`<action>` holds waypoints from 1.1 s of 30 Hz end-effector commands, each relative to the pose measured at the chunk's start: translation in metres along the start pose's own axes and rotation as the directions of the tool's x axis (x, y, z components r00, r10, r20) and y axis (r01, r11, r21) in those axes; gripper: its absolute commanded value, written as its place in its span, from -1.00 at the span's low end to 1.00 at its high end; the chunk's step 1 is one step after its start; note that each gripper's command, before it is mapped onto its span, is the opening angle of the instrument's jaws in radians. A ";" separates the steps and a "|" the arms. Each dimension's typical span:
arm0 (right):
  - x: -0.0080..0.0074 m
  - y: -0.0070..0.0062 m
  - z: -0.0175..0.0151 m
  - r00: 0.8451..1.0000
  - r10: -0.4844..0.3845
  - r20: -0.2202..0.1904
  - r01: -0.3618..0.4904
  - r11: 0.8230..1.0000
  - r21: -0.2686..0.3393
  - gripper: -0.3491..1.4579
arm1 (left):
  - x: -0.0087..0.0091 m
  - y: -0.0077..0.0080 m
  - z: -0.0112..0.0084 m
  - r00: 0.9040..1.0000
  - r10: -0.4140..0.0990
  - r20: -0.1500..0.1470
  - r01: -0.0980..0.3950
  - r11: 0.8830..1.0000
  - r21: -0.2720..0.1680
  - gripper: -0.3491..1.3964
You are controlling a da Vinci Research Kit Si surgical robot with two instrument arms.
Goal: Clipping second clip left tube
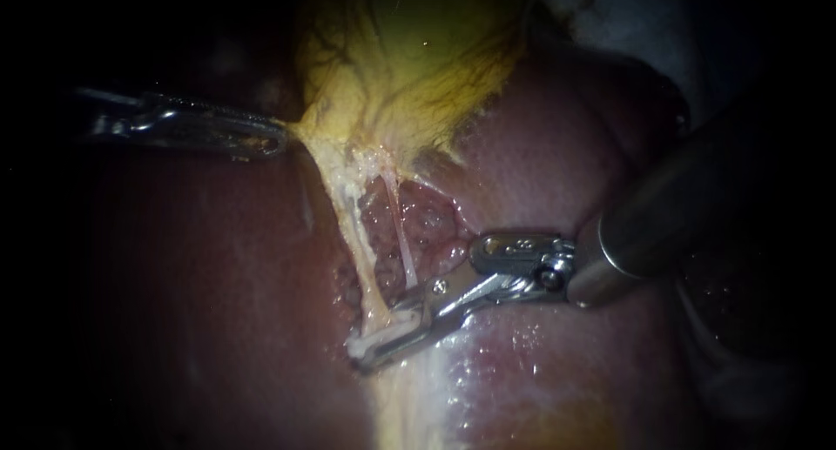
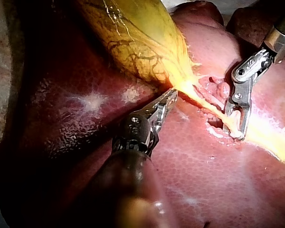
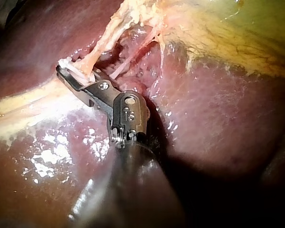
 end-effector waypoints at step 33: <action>0.0018 0.0006 -0.0011 0.976 0.039 -0.214 -0.025 0.997 0.069 0.05 | 0.0000 0.0000 -0.0002 1.000 0.001 0.000 -0.001 1.000 0.001 -1.00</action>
